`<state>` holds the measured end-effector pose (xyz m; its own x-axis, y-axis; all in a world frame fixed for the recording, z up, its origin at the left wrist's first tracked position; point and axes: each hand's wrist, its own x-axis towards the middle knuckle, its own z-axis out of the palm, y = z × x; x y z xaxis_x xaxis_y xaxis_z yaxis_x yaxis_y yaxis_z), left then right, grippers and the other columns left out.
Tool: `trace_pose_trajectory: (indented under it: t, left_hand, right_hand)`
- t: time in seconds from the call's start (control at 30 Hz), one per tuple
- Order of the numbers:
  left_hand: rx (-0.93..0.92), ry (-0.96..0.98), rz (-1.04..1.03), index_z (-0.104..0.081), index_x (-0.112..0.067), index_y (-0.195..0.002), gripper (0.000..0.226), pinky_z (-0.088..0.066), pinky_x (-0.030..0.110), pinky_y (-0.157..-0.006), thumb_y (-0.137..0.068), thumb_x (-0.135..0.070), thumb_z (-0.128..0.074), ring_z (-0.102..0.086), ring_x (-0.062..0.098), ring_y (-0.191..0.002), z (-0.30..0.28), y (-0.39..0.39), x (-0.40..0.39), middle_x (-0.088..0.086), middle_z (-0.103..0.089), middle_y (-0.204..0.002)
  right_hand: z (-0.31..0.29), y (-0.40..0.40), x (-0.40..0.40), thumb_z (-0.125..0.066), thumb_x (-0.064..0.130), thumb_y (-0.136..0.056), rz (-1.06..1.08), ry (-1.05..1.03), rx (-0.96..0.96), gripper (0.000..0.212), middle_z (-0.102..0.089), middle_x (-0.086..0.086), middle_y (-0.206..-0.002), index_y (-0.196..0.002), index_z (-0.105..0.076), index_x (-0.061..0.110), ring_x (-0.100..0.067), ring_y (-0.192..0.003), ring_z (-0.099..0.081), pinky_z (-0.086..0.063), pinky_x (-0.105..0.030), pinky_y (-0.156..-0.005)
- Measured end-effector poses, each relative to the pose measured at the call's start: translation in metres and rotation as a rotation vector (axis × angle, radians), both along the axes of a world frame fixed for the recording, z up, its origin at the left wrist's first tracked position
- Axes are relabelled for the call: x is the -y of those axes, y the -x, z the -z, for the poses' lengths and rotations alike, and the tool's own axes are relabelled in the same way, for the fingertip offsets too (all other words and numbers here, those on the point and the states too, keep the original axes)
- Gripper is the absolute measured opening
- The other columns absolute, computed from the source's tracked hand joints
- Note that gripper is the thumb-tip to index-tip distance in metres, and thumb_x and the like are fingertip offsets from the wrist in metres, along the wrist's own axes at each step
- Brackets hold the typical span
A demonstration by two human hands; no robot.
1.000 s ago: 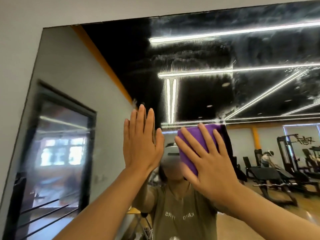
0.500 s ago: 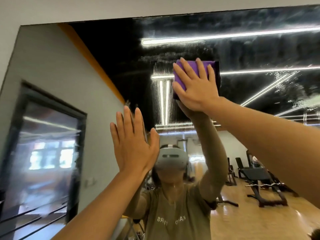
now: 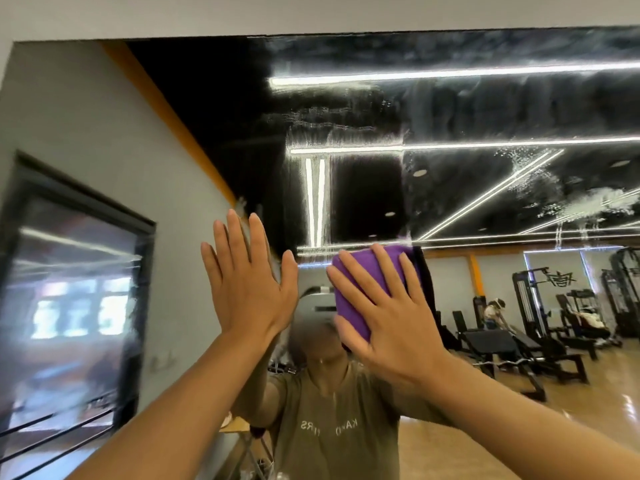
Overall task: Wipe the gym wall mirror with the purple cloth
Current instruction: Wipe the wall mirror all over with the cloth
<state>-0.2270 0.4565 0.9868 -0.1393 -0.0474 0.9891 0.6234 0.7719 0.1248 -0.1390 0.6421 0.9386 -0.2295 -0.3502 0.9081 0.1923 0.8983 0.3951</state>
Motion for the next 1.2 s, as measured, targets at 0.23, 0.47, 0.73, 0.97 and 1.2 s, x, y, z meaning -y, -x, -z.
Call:
trace_pose_trajectory:
  t: [0.23, 0.47, 0.73, 0.97, 1.2]
  left_hand:
    - [-0.009, 0.007, -0.004, -0.003, -0.014, -0.161, 0.085, 0.008, 0.047, -0.124, -0.093, -0.064, -0.002, 0.010, 0.031, -0.155, 0.003, 0.002, -0.001, 0.014, 0.005, -0.168]
    - [-0.025, 0.011, -0.026, -0.004, -0.014, -0.161, 0.087, 0.004, 0.048, -0.125, -0.094, -0.068, 0.006, 0.006, 0.032, -0.155, 0.002, 0.007, -0.001, 0.014, 0.002, -0.168]
    - [-0.007, 0.042, -0.030, -0.006, -0.014, -0.161, 0.084, 0.014, 0.039, -0.122, -0.094, -0.064, -0.003, 0.008, 0.030, -0.155, 0.004, 0.001, 0.003, 0.014, 0.002, -0.168]
    - [-0.033, 0.121, -0.004, -0.017, -0.013, -0.160, 0.075, 0.000, 0.048, -0.123, -0.099, -0.056, -0.014, -0.005, 0.032, -0.154, 0.025, -0.006, 0.001, 0.015, -0.011, -0.167]
    - [-0.099, 0.180, -0.016, -0.016, -0.019, -0.159, 0.066, -0.011, 0.054, -0.120, -0.102, -0.053, -0.021, -0.015, 0.036, -0.152, 0.050, -0.001, -0.004, 0.009, -0.009, -0.165]
  right_hand:
    - [-0.130, -0.005, 0.003, -0.019, 0.066, -0.092, 0.043, 0.156, -0.033, 0.080, -0.002, 0.001, -0.170, -0.162, -0.012, 0.027, -0.031, -0.156, 0.003, 0.005, -0.052, -0.125]
    - [-0.177, -0.006, 0.007, -0.003, 0.071, -0.091, 0.059, 0.252, -0.035, 0.085, 0.004, 0.001, -0.170, -0.162, -0.003, 0.025, -0.024, -0.156, 0.008, 0.010, -0.050, -0.124]
    - [-0.092, -0.002, 0.001, -0.015, 0.060, -0.101, 0.005, 0.178, -0.093, 0.073, -0.019, -0.003, -0.168, -0.161, -0.023, 0.020, -0.028, -0.156, -0.009, -0.002, -0.056, -0.124]
    - [0.011, -0.005, -0.008, -0.028, 0.056, -0.103, -0.011, 0.136, -0.055, 0.068, -0.016, -0.002, -0.168, -0.161, -0.018, 0.022, -0.027, -0.156, -0.008, -0.010, -0.058, -0.122]
    - [0.037, -0.012, -0.010, -0.022, 0.056, -0.104, 0.027, 0.127, -0.005, 0.065, -0.015, -0.002, -0.169, -0.161, -0.015, 0.026, -0.028, -0.156, -0.008, -0.008, -0.056, -0.122]
